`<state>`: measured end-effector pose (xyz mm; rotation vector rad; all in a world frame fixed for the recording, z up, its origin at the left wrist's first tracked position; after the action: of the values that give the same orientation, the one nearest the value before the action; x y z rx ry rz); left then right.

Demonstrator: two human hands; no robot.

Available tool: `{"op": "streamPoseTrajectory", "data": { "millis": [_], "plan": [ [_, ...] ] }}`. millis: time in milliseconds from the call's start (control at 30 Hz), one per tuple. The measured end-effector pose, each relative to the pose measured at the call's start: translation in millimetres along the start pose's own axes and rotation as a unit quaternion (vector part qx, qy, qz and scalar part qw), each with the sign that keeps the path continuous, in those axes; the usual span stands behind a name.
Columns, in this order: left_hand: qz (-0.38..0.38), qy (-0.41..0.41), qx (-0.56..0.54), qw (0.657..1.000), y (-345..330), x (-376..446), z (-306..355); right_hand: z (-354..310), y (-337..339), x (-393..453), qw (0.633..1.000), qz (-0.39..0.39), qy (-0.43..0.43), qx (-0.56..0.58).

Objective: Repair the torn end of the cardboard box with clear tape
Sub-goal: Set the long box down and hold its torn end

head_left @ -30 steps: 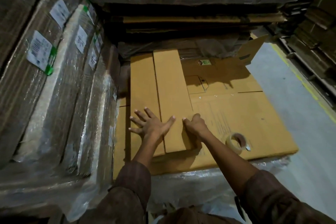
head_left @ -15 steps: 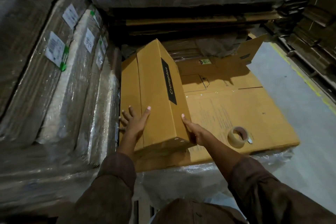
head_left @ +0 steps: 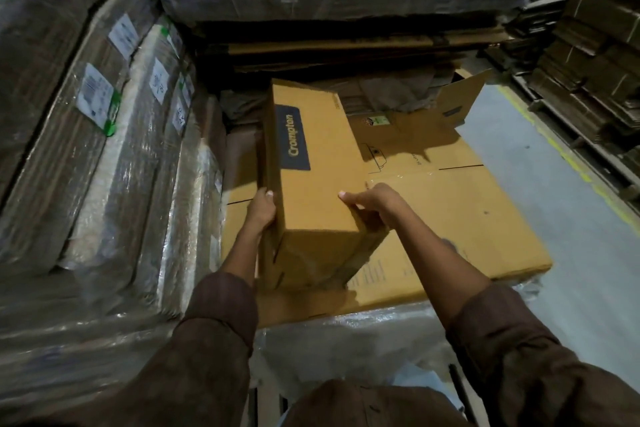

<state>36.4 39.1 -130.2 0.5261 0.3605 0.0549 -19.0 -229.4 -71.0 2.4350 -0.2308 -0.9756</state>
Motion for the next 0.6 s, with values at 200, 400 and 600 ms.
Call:
{"op": "streamPoseTrajectory", "data": {
  "millis": [200, 400, 600],
  "plan": [
    [-0.026, 0.079, -0.108, 0.991, -25, -33, -1, 24, 7, 8, 0.993, 0.046, 0.013, -0.106],
    [-0.064, 0.078, -0.06, 0.993, -36, -28, 0, 31, 4, -2, 0.996, -0.053, -0.054, 0.041],
    [-0.102, 0.057, -0.121, 0.986, -47, -27, 5, 19, 5, -11, 0.992, -0.055, -0.071, 0.088]
  ]
}}
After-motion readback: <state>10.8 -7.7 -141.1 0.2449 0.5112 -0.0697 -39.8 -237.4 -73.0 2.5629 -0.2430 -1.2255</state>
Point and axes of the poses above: each hand's wrist, its own x-axis towards the middle knuckle, its own y-axis out of the back of the hand, z = x × y, the point moved 6 cm from there along x, towards the middle knuckle, and after that the axes turned 4 degrees about z, right-handed, at the moved point
